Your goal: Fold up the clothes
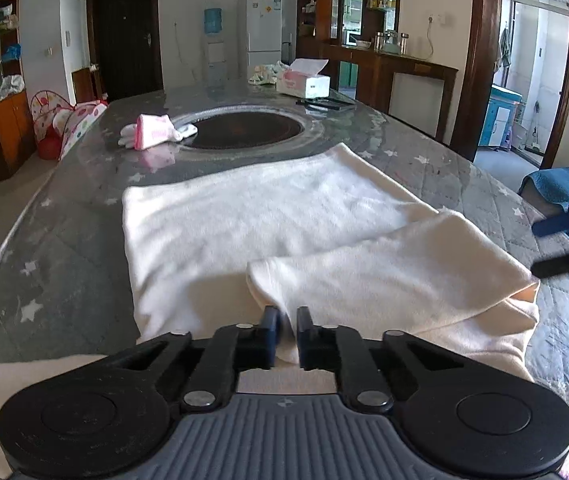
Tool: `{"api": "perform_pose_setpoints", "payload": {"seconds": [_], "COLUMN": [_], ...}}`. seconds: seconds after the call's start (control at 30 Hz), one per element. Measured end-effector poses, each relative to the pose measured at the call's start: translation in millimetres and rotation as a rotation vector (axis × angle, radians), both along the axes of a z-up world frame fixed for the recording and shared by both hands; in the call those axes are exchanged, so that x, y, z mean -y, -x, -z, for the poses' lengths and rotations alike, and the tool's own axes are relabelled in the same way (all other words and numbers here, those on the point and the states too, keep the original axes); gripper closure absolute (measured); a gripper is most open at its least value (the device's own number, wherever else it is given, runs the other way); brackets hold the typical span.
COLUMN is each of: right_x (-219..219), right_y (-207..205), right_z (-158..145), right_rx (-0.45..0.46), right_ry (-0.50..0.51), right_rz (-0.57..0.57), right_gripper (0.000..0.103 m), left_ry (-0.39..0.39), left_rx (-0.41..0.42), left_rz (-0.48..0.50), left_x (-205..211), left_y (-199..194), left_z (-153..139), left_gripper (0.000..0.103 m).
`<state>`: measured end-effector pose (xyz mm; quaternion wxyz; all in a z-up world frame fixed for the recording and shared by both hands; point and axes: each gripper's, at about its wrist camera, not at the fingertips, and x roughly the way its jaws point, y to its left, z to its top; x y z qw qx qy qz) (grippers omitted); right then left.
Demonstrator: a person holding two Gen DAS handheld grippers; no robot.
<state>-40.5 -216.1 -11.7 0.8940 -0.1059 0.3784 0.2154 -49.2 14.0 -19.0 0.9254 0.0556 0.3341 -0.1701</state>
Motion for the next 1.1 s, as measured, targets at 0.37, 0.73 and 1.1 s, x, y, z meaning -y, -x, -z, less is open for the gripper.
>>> {"api": "perform_pose_setpoints", "payload": {"seconds": [0.37,0.73,1.1], "right_x": [-8.8,-13.7,-8.1], "right_y": [-4.6,4.5,6.1], "right_z": [24.1,17.8,14.8], "right_rx": [-0.027,0.015,0.003], "right_ry": [-0.014,-0.029,-0.063], "right_rz": [0.001,-0.013,-0.013], "right_gripper": [0.045,0.039,0.043], "left_ry": [0.054,0.069,-0.009], "left_rx": [0.08,0.147,0.002], "left_rz": [-0.027,0.049,-0.059], "left_x": [-7.0,11.7,-6.2], "left_y": [9.1,11.5,2.2], "left_z": [-40.2,-74.3,-23.5], "left_gripper": [0.099,0.1,0.068]}}
